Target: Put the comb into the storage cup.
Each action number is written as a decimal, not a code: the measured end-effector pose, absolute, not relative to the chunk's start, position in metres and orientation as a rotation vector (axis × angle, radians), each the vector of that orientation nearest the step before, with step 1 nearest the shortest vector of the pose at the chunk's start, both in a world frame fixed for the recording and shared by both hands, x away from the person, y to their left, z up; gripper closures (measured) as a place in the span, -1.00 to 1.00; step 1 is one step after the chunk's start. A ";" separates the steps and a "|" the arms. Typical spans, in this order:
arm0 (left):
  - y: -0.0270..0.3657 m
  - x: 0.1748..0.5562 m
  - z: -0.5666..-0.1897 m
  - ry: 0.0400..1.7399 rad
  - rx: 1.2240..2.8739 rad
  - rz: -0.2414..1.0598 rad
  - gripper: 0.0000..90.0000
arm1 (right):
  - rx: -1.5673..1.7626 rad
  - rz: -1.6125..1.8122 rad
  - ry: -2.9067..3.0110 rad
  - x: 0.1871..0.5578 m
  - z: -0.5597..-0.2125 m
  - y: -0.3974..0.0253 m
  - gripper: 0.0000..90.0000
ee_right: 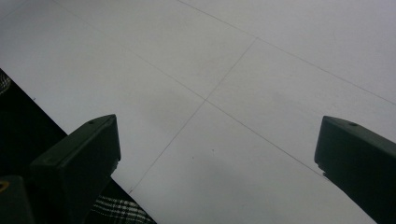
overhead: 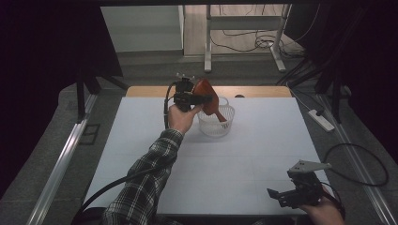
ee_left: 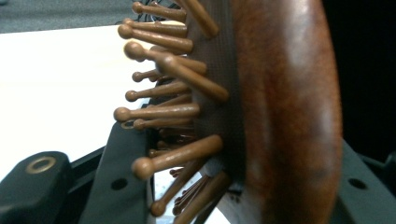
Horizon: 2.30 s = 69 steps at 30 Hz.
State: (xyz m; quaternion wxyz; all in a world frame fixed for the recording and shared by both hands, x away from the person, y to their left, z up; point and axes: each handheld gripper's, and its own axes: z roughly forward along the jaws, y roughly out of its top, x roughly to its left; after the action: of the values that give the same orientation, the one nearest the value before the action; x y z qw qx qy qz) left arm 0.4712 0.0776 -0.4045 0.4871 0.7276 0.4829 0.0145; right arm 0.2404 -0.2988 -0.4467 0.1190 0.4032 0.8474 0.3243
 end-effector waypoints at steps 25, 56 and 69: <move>0.084 0.468 -0.428 1.208 1.724 -0.015 0.23 | 1.164 0.921 2.497 0.241 -0.447 -0.296 -0.98; 0.100 0.473 -0.445 1.278 1.673 -0.034 -0.05 | 1.157 0.893 2.511 0.241 -0.448 -0.294 -0.98; 0.098 0.473 -0.443 1.267 1.703 0.013 -0.26 | 1.153 0.888 2.516 0.241 -0.449 -0.294 -0.98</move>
State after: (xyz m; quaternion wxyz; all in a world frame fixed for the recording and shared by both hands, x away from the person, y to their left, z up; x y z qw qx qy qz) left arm 0.4732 0.0982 -0.4428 0.4878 0.7004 0.5211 0.0053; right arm 0.2414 -0.2939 -0.4488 0.1174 0.3939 0.8596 0.3034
